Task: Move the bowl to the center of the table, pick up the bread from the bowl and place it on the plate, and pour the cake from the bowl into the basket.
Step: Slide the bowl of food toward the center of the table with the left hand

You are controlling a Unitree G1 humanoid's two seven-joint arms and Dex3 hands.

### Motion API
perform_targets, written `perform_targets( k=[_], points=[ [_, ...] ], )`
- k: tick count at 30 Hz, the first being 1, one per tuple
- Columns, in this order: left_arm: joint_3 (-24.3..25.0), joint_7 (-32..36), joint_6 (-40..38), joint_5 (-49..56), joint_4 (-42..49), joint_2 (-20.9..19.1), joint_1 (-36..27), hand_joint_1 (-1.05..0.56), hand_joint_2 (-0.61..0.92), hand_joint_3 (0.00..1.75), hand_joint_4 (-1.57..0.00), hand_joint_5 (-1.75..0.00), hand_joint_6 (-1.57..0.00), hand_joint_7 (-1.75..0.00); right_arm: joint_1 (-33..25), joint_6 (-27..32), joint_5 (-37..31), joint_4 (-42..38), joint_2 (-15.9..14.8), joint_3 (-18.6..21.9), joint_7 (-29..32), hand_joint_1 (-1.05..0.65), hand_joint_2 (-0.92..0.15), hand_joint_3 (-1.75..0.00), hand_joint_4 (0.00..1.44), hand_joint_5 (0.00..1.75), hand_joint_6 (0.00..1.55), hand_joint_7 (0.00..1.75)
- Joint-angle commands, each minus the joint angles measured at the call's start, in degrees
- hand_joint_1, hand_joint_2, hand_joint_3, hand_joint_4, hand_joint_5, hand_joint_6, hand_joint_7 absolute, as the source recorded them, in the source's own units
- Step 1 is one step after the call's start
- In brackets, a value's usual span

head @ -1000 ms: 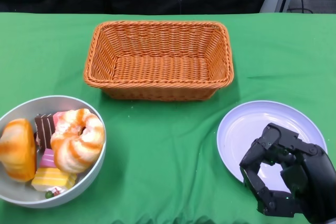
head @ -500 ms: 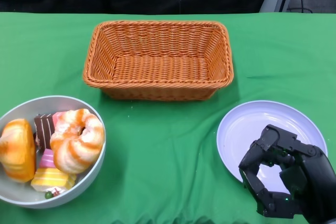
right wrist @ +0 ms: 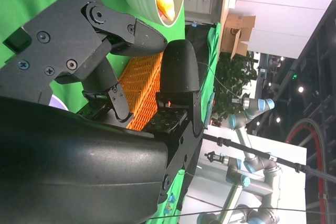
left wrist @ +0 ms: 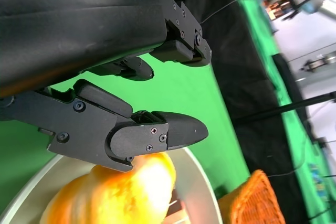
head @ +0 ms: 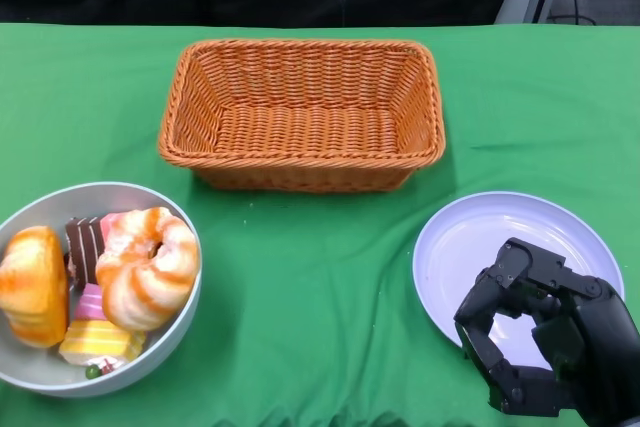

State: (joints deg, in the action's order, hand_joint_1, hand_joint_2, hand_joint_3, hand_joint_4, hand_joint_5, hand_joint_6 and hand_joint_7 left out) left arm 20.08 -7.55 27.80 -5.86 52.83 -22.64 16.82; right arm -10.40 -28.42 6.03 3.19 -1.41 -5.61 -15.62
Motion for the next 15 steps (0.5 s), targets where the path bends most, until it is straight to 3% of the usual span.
perform_targets(
  k=[1,5,15],
  points=[
    [-0.03,-1.26,-3.43,-2.06,-1.33,0.55,0.47,-0.61,0.92,0.54,-0.34,0.0,-0.28,0.0,0.15,0.01,1.06,-0.25,-0.83,0.49,-0.5,-0.2,-0.46,-1.04,0.8,1.69,0.73,1.34],
    [0.54,-3.73,-7.0,-5.38,-1.82,2.43,0.84,-0.56,0.92,0.58,-0.32,0.0,-0.27,-0.01,0.18,-0.23,1.22,-0.69,-1.03,0.53,-1.17,-0.2,-0.46,-1.03,0.79,1.68,0.72,1.33],
    [-0.13,-3.83,-16.12,-6.37,-7.69,3.19,-0.49,-0.63,0.92,0.54,-0.31,0.0,-0.25,0.0,0.35,-0.51,0.98,-1.12,-0.85,0.75,-1.09,-0.23,-0.48,-0.97,0.8,1.67,0.73,1.33]
  ],
)
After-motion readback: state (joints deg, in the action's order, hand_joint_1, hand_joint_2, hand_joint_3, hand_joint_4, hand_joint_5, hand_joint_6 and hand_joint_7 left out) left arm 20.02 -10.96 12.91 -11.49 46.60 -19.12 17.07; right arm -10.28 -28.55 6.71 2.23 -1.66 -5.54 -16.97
